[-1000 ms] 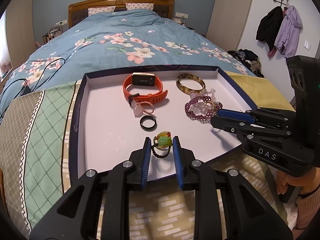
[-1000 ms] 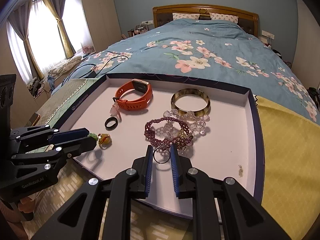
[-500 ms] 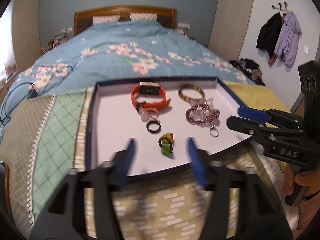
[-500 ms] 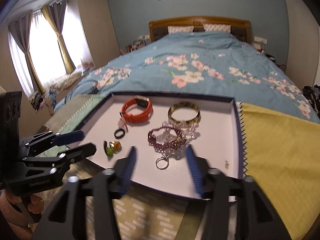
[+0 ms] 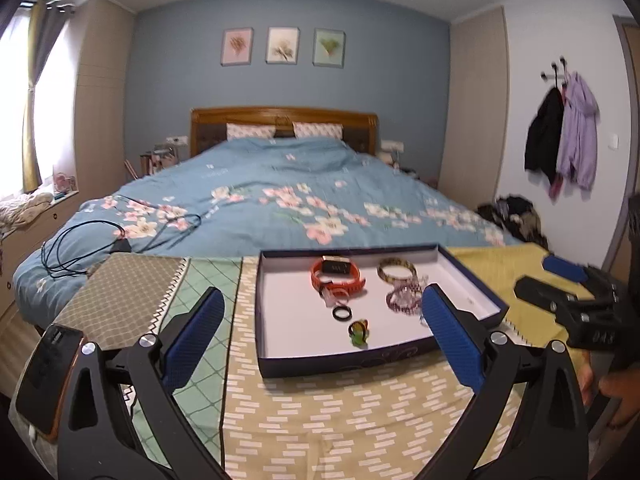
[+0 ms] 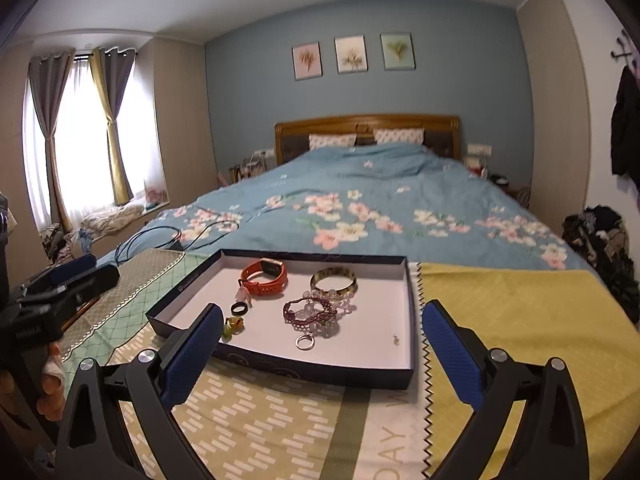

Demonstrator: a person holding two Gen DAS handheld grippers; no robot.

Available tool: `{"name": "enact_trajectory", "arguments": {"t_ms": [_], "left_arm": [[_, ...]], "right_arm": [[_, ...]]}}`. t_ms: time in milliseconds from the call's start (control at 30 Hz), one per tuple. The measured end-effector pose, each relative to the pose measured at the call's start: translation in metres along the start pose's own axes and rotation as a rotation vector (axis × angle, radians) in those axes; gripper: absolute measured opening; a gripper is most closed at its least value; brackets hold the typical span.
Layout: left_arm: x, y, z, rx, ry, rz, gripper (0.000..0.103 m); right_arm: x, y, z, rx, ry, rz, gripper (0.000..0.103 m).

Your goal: Organize jewelry

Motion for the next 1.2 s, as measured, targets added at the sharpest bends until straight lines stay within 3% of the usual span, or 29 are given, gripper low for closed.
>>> {"name": "enact_trajectory", "arguments": {"t_ms": [167, 400, 833, 1200], "left_arm": [[0.003, 0.0, 0.027, -0.081, -0.032, 0.005, 0.097], [0.004, 0.002, 0.049, -0.134, -0.033, 0.009, 0.097], [0.007, 0.002, 0.063, -0.162, -0.052, 0.053, 0.097], [0.004, -0.004, 0.068, -0.152, -0.056, 0.055, 0.097]], "right_arm": [[0.006, 0.001, 0.02, -0.076, 0.018, 0.023, 0.096], [0.006, 0.005, 0.028, -0.099, 0.038, 0.007, 0.096], [0.01, -0.006, 0.067, -0.251, 0.089, 0.032, 0.096], [0.015, -0.009, 0.07, -0.249, 0.102, 0.049, 0.096]]}}
Point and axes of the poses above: each gripper's, at about its wrist camera, not at the fingertips, and z roughly against the way its jaws point, x to its left, y to its underside, the point moved 3 cm from there along -z, roughly the way its jaws point, and after that the axes turned 7 degrees about -y, right-handed, at the moved point
